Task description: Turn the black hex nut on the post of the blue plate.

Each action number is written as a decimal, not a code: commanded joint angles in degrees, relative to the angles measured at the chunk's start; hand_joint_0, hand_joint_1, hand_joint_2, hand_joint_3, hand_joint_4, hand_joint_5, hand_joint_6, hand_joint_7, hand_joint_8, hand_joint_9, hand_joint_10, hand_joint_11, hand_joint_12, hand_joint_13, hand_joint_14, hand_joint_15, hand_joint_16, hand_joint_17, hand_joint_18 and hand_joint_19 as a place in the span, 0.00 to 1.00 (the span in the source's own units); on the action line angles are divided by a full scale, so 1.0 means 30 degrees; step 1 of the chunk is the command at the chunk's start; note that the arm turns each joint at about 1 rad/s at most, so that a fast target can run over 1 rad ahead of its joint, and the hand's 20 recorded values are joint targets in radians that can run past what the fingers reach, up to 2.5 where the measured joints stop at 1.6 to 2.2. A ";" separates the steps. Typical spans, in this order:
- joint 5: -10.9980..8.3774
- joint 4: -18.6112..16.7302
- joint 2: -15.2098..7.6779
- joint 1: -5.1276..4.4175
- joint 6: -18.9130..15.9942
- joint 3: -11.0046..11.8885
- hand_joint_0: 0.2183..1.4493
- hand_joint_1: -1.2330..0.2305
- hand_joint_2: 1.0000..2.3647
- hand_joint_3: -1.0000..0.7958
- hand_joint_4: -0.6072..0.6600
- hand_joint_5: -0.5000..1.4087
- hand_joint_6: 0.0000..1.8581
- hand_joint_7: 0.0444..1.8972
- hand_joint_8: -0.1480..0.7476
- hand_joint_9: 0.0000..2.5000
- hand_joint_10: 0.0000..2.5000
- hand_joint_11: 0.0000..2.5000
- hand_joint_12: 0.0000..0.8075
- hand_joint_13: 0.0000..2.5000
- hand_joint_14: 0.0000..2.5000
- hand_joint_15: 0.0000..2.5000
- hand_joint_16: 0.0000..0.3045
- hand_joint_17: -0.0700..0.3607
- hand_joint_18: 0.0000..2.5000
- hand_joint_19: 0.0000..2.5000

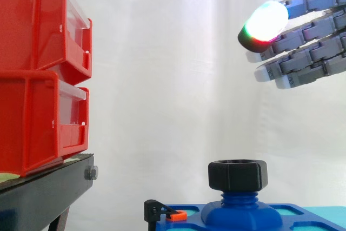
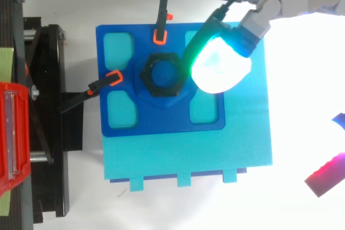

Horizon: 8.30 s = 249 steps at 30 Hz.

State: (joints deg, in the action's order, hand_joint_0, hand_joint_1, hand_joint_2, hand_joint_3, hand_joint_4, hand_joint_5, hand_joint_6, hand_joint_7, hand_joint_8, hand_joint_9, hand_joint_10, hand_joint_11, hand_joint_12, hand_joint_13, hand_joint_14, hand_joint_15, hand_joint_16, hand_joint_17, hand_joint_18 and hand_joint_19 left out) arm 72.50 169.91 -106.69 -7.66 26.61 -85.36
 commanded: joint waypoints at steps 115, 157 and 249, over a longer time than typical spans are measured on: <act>0.0649 -0.4782 -0.5336 -0.0552 1.6356 0.2349 0.15 0.35 0.00 0.28 0.47 0.10 0.27 0.35 0.34 0.00 0.00 0.00 0.42 0.00 0.00 0.00 0.16 0.42 0.00 0.00; 0.1265 -0.4548 -0.5511 0.0063 1.7059 0.2349 0.17 0.41 0.00 0.28 0.53 0.10 0.27 0.36 0.35 0.00 0.00 0.00 0.42 0.00 0.00 0.00 0.16 0.42 0.00 0.00; 0.3140 -0.3435 -0.5482 0.1147 1.7469 0.2378 0.22 0.41 0.00 0.28 0.63 0.13 0.27 0.44 0.36 0.00 0.00 0.00 0.39 0.00 0.00 0.00 0.14 0.39 0.00 0.02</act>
State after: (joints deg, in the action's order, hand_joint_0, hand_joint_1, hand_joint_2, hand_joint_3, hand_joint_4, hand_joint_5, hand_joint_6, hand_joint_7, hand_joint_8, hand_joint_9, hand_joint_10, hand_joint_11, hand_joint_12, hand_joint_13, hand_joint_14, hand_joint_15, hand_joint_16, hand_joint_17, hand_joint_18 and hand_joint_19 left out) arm 81.75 159.60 -123.12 -4.29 79.03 -78.24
